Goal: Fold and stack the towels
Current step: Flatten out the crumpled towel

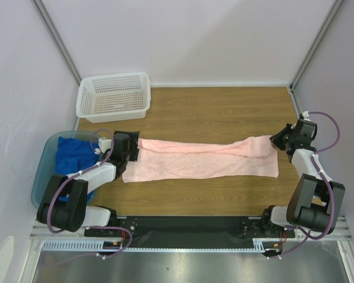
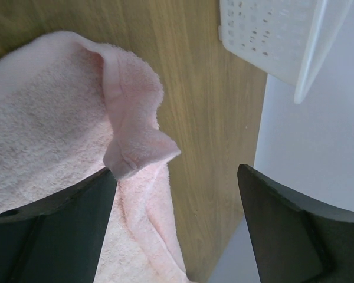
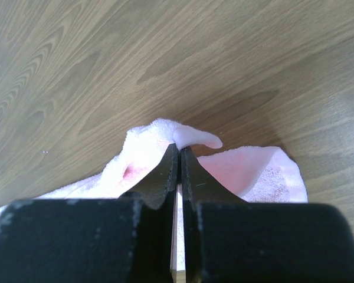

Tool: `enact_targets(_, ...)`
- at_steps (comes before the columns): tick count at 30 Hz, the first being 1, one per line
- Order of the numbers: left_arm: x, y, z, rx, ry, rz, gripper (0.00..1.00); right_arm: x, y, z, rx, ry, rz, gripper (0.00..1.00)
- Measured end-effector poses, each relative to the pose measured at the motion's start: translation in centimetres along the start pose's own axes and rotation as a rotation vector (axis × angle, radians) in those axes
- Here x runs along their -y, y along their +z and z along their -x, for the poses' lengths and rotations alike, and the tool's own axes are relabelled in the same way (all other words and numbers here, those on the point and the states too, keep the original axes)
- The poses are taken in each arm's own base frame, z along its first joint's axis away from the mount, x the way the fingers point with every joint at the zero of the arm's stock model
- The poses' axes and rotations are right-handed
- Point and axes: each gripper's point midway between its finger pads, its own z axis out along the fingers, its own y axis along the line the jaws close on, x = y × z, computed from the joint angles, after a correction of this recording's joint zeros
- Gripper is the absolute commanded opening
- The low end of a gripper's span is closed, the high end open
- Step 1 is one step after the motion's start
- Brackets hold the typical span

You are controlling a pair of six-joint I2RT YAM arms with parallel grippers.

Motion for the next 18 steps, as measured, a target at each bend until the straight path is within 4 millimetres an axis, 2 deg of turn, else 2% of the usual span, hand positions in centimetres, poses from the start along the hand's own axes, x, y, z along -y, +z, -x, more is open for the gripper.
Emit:
enact_targets(7, -1.2, 0.7, 2.3, 0.088, -0.057, 0.055, 0.79, 0.1, 0.0, -0.1, -0.004, 0.001, -0.003, 0.0)
enact_targets(13, -1.3, 1.0, 3.7, 0.133, -0.083, 0.059, 0.73, 0.1, 0.0, -0.1, -0.004, 0.001, -0.003, 0.0)
enact_targets(16, -1.5, 1.3, 3.9, 0.138, -0.088, 0.067, 0.63, 0.1, 0.0, -0.1, -0.004, 0.001, -0.003, 0.0)
enact_targets(17, -1.8, 1.4, 3.9, 0.138, -0.09, 0.074, 0.54, 0.1, 0.0, -0.1, -0.005, 0.002, -0.004, 0.0)
enact_targets(18, -2.0, 1.5, 3.9, 0.138, -0.093, 0.08, 0.49, 0.1, 0.0, -0.1, -0.007, 0.002, -0.005, 0.0)
